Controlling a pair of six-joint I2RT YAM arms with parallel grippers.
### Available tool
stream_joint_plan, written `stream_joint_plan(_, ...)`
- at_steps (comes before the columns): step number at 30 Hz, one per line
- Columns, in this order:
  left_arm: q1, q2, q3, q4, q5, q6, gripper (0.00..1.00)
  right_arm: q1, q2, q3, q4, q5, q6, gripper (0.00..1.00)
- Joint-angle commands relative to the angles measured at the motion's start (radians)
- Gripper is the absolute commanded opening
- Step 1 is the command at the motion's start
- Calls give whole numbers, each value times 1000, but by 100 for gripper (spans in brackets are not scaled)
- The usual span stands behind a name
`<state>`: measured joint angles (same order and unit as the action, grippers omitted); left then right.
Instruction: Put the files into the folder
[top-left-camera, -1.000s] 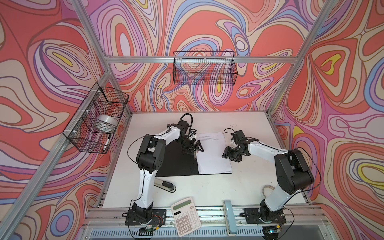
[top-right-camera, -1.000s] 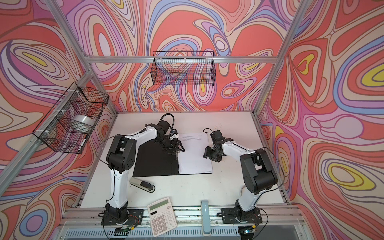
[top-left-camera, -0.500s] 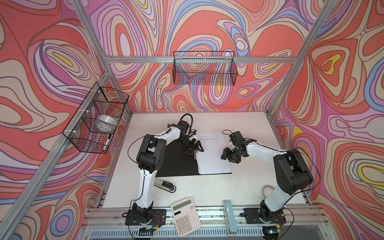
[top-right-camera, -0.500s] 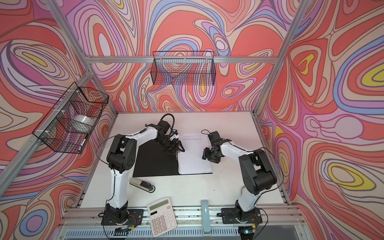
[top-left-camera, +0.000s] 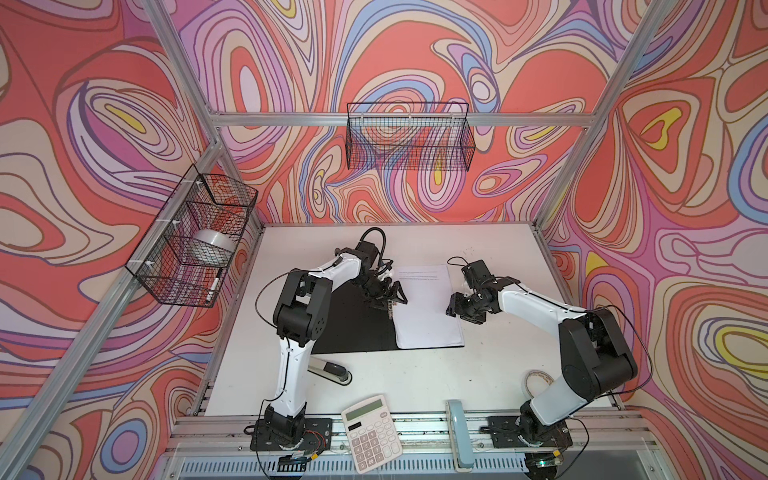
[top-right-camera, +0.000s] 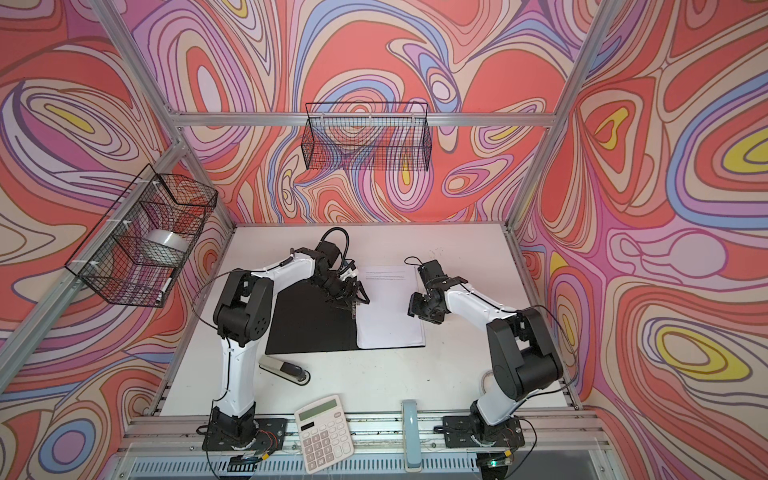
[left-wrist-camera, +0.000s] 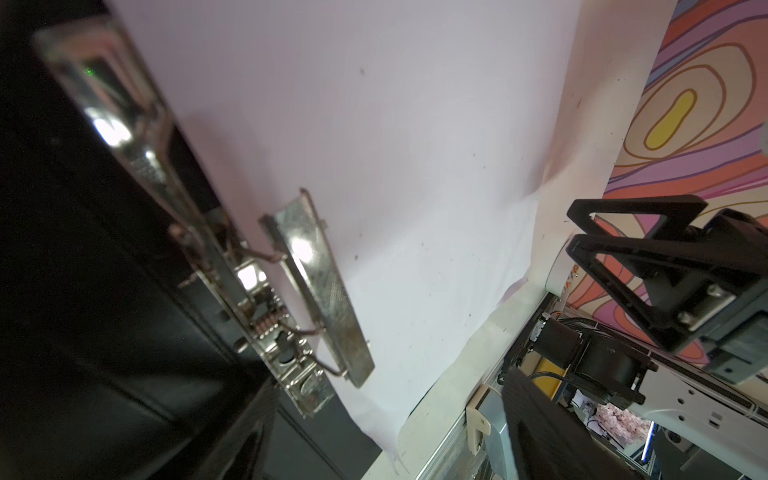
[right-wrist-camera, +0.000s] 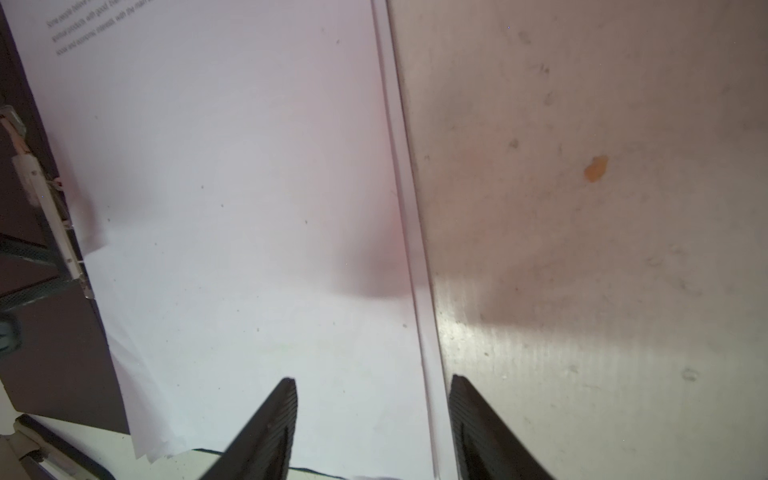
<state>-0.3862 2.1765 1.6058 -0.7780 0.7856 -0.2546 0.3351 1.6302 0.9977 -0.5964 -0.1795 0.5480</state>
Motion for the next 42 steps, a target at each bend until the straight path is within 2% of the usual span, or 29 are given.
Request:
stream_joint_plan(1, 4, 17, 0, -23, 14, 17, 85, 4, 23, -27, 2, -23, 17, 62)
stream_joint_plan(22, 3, 16, -9, -10, 15, 3, 85, 5, 46, -70, 20, -100, 29, 62)
stream_joint_plan(35, 3, 20, -7, -6, 15, -3, 85, 5, 36, -56, -16, -52, 12, 62)
stream_joint_plan(42, 2, 23, -3, -5, 16, -6, 85, 8, 39, -54, -13, -66, 8, 62)
